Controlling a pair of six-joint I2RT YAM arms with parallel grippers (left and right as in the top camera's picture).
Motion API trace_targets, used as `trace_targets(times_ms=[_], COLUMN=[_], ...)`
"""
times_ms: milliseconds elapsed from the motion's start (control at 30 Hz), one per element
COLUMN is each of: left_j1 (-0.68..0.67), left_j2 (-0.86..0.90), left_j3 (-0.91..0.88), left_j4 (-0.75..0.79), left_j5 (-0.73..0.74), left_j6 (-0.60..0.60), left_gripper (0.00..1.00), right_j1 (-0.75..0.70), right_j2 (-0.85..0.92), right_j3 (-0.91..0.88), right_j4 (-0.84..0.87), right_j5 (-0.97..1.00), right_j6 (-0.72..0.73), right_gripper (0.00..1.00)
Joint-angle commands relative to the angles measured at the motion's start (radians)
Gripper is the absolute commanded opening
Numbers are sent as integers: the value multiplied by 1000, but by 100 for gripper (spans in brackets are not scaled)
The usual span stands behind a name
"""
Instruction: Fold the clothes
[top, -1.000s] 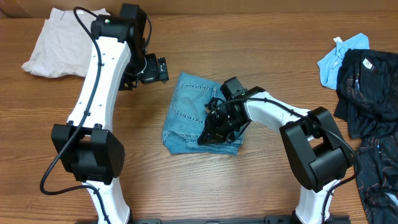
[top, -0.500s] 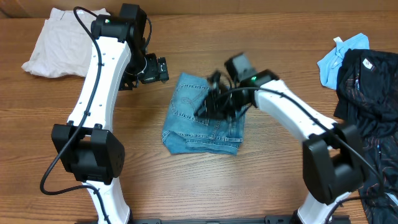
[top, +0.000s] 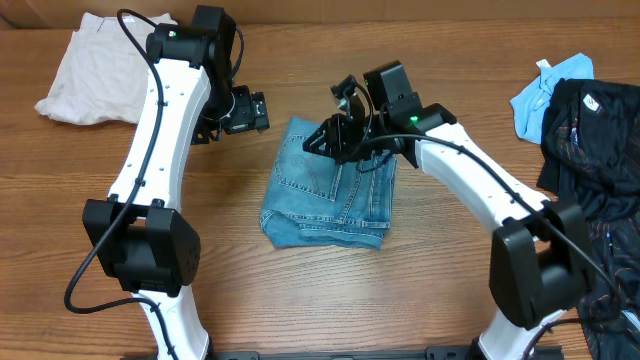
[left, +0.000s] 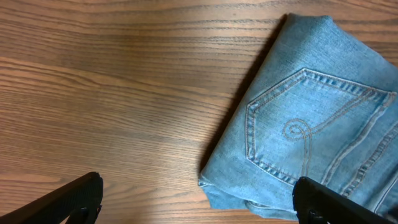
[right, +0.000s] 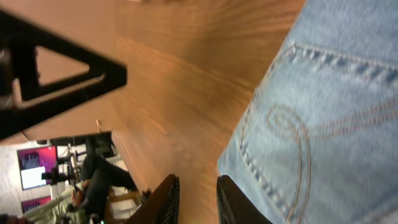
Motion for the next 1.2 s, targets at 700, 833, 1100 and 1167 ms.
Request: trace_targets(times_ms=[700, 833, 1100, 1167], left_j1=[4, 4, 4, 4], left_j2=[2, 2, 2, 2], left_j3=[2, 2, 2, 2], left_j4=[-8, -7, -8, -9], left_j5=[-19, -19, -19, -19], left_j6=[-24, -24, -24, -24], left_gripper=[100, 100, 100, 100], right_j1=[-53, -58, -52, -52], right_j2=[214, 136, 118, 149], right_j3=[108, 145, 140, 139], right_j4=[76, -49, -63, -44], right_j5=[-113, -114, -27, -28], right_j6=[-50, -50, -80, -80], right_gripper=[4, 4, 4, 4])
